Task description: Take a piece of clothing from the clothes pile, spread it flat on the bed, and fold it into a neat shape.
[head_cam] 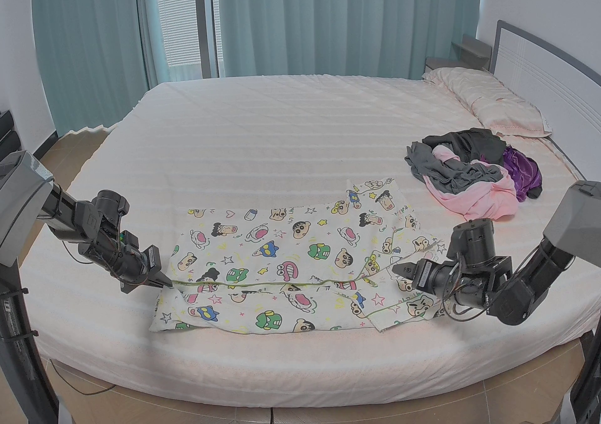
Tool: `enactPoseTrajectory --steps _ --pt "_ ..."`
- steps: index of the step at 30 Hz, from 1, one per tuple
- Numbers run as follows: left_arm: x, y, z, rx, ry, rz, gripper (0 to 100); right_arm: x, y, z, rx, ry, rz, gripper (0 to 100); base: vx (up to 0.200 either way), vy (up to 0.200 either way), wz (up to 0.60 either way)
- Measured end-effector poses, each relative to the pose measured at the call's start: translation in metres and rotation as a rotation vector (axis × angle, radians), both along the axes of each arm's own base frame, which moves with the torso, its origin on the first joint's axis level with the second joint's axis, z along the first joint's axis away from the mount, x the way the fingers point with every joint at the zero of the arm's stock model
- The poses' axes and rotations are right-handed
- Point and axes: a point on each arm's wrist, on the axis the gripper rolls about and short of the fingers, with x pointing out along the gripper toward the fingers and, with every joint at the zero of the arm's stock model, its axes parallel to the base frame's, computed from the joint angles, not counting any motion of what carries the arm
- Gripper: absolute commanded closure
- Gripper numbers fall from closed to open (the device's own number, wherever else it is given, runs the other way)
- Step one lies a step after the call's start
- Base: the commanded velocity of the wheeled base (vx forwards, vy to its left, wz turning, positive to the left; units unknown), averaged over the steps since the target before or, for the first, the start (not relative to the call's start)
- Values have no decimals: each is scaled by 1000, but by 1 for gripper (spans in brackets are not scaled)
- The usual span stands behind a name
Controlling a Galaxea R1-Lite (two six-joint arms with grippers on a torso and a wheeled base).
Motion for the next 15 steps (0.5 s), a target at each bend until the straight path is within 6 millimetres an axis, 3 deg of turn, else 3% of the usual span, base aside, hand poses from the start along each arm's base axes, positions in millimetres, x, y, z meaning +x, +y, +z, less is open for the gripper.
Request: enactPoseTrajectory --steps 7,15 --pt "0 0 1 -12 7 22 100 7 -32 2 4 37 82 0 0 0 0" --pt "-1 1 6 -12 -5 28 100 27 -38 -7 12 62 164 0 0 0 0"
